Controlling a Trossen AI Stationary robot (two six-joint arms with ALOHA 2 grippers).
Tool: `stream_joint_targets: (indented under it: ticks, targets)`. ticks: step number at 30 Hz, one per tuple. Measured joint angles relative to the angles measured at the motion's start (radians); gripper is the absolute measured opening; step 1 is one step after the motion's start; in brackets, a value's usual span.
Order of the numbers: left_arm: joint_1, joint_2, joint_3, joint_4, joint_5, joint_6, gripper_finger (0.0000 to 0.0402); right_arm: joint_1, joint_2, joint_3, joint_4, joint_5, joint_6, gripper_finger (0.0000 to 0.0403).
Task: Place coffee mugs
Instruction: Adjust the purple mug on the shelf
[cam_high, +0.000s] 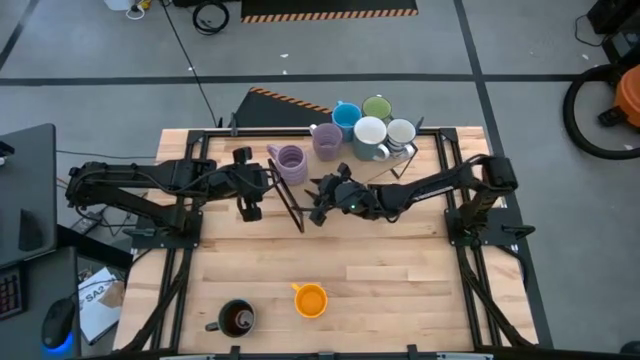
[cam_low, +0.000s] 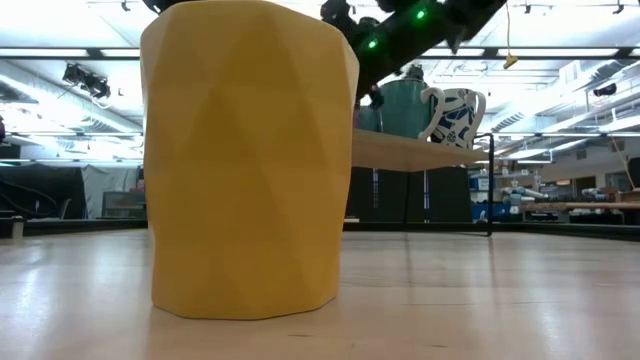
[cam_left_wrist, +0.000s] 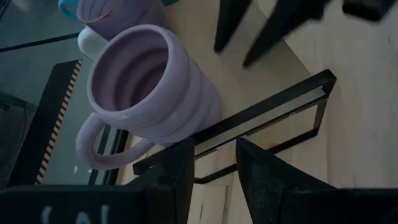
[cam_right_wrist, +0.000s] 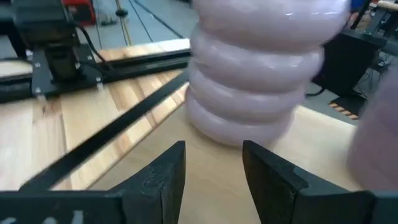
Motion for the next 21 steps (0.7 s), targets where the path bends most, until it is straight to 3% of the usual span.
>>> stream_joint_targets:
  ticks: [9,14,21]
  targets:
    - [-0.003,0.0,0.0,-0.048,0.0,-0.031,0.0126,0.017,-0.168,-0.006,-0.366,0.132,0.067,0.0165]
    - [-0.003,0.0,0.0,-0.077,0.0,-0.052,0.0126,0.006,-0.223,-0.073,-0.366,0.188,0.052,0.0165]
    - [-0.003,0.0,0.0,-0.075,0.0,-0.052,0.0126,-0.029,-0.209,-0.177,-0.139,0.154,-0.043,0.0181]
